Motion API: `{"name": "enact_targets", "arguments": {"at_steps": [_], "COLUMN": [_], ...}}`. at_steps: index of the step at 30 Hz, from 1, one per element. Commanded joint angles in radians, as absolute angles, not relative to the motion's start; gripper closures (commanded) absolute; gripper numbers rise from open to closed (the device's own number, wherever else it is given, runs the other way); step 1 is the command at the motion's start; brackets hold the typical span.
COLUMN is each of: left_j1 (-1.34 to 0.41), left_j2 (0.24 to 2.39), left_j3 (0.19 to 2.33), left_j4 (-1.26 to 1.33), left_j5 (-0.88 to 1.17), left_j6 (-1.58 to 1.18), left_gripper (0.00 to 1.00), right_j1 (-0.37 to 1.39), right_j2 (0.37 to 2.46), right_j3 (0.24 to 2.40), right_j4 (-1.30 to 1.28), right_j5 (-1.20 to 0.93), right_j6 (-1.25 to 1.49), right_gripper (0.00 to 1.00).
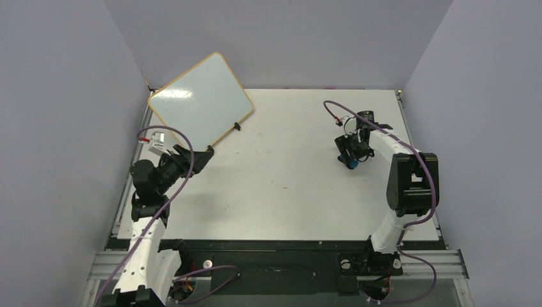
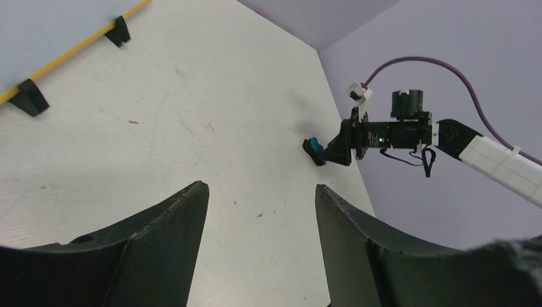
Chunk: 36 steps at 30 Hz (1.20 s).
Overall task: Erase the whiteboard
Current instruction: Place the whiteboard eraser at the center of the board, then reset both arms
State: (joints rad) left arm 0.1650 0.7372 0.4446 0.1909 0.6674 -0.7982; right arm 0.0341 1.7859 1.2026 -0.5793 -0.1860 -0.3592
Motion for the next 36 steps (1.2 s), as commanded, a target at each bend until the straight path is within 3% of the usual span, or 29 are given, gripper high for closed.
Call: {"name": "enact_targets", "arguments": {"at_steps": [1,8,13,16,17,18,19,21,23,25,30,36], "left_j1": [0.017,-0.286,-0.364,-0.362,-0.356,-0.35,-0.331,-0.276,-0.192,-0.107,-0.065,-0.065], "left_j2": [0.782,0.88,0.894,0.855,0.825,0.793,0.776,0.73,0.699,0.69,0.676,0.643], "left_j3": [0.477,0.524,0.681,0.748,0.754,0.759,0.755,0.736,0.727,0.733,0.769,0.792], "left_j4": [0.254,0.229,-0.072,-0.178,-0.186,-0.192,-0.189,-0.163,-0.133,-0.121,-0.196,-0.291], "left_j5": [0.652,0.496,0.334,0.224,0.206,0.173,0.161,0.155,0.215,0.332,0.351,0.303], "left_j6": [-0.808,-0.73,-0.492,-0.372,-0.355,-0.341,-0.342,-0.371,-0.422,-0.469,-0.482,-0.441], "left_gripper": [0.41,0.41,0.41,0.4,0.38,0.31,0.27,0.16,0.1,0.08,0.08,0.08], "right_j1": [0.026,0.025,0.019,-0.025,-0.064,-0.091,-0.146,-0.233,-0.305,-0.328,-0.327,-0.313], "right_j2": [1.754,1.571,1.369,1.196,1.169,1.116,1.103,1.08,1.086,1.071,0.986,1.002], "right_j3": [1.212,1.14,1.116,1.089,1.072,1.054,1.045,1.034,1.043,1.051,1.026,1.032], "right_j4": [-0.601,-0.592,-0.572,-0.483,-0.426,-0.396,-0.334,-0.309,-0.347,-0.397,-0.442,-0.458], "right_j5": [-0.235,-0.357,-0.453,-0.46,-0.467,-0.473,-0.486,-0.602,-0.776,-0.809,-0.749,-0.654], "right_j6": [-0.425,-0.53,-0.514,-0.434,-0.368,-0.318,-0.201,-0.065,-0.033,-0.072,-0.165,-0.069], "right_gripper": [0.41,0.41,0.42,0.42,0.37,0.31,0.15,0.02,0.01,0.02,0.0,0.0]}}
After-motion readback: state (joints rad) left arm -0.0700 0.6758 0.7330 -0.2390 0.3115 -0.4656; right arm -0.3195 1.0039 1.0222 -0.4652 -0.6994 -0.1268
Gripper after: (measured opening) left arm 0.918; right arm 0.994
